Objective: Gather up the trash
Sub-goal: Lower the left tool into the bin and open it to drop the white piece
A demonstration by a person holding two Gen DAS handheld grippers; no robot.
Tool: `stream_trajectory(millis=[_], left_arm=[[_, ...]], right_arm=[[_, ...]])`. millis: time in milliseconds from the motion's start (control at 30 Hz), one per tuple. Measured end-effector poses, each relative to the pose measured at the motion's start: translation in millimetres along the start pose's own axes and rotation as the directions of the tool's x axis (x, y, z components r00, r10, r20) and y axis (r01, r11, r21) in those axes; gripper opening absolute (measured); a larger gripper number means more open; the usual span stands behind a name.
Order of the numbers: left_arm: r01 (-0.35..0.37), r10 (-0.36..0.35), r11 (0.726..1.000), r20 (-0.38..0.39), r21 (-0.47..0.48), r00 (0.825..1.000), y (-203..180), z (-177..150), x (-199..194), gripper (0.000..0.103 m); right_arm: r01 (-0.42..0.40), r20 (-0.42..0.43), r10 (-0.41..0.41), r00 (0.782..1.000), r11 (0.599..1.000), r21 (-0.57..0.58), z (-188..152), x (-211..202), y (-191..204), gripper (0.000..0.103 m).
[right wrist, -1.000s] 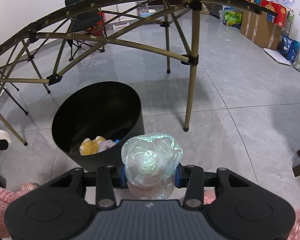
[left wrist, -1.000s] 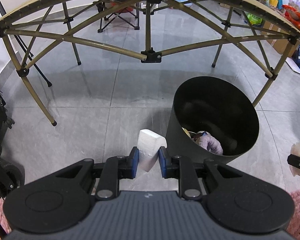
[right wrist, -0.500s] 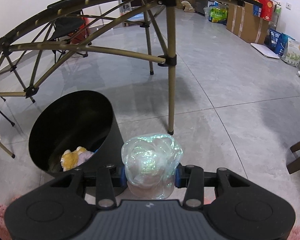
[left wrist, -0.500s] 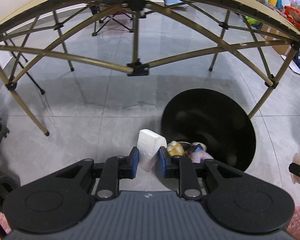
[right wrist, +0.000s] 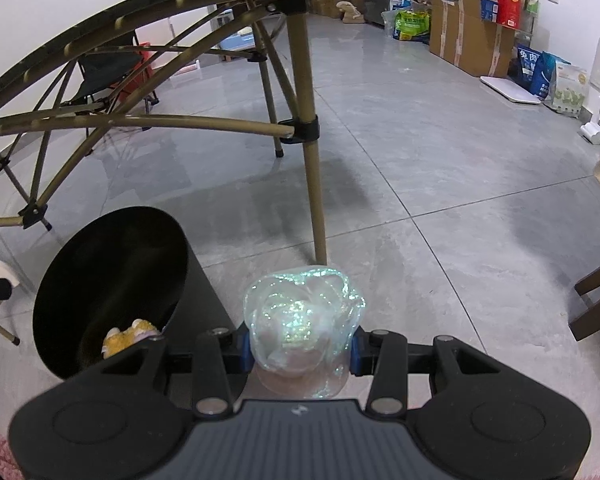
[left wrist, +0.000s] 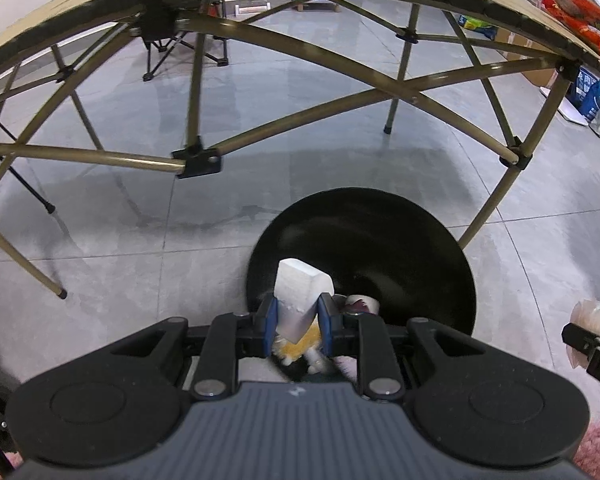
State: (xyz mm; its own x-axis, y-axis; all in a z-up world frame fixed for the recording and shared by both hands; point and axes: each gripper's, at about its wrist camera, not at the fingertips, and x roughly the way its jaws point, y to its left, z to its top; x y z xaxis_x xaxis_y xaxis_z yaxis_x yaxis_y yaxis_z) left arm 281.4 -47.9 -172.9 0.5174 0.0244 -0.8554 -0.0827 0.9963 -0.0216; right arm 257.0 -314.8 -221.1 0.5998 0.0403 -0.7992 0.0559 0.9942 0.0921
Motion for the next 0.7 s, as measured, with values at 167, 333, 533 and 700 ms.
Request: stream_trajectory(millis=[167, 333, 533, 700], left_arm=[[0.021, -0.021, 1.000, -0.011, 0.015, 1.000, -17.0, 8.6, 9.0, 0.022], [0.030, -0.029, 0.999, -0.016, 0.035, 0.999, -31.5, 14.3, 18.4, 0.022], [0.034, -0.032, 0.999, -0.042, 0.038, 0.999, -38.5, 15.8, 24.7, 0.035], [0.019, -0.018, 0.999, -0.009, 0.031, 1.000, -39.8, 16.0, 18.5, 0.103]], right_arm=[[0.006, 0.001, -0.006, 1.000, 1.000, -0.003, -0.1, 1.0, 0.1, 0.041], [0.014, 0.003, -0.014, 1.000, 1.000, -0.008, -1.1, 0.5, 0.9, 0.041], [0.017, -0.001, -0.017, 1.000, 1.000, -0.007, 0.3, 1.4, 0.6, 0.041], [0.019, -0.002, -0.019, 1.000, 1.000, -0.006, 0.5, 1.6, 0.1, 0.041]])
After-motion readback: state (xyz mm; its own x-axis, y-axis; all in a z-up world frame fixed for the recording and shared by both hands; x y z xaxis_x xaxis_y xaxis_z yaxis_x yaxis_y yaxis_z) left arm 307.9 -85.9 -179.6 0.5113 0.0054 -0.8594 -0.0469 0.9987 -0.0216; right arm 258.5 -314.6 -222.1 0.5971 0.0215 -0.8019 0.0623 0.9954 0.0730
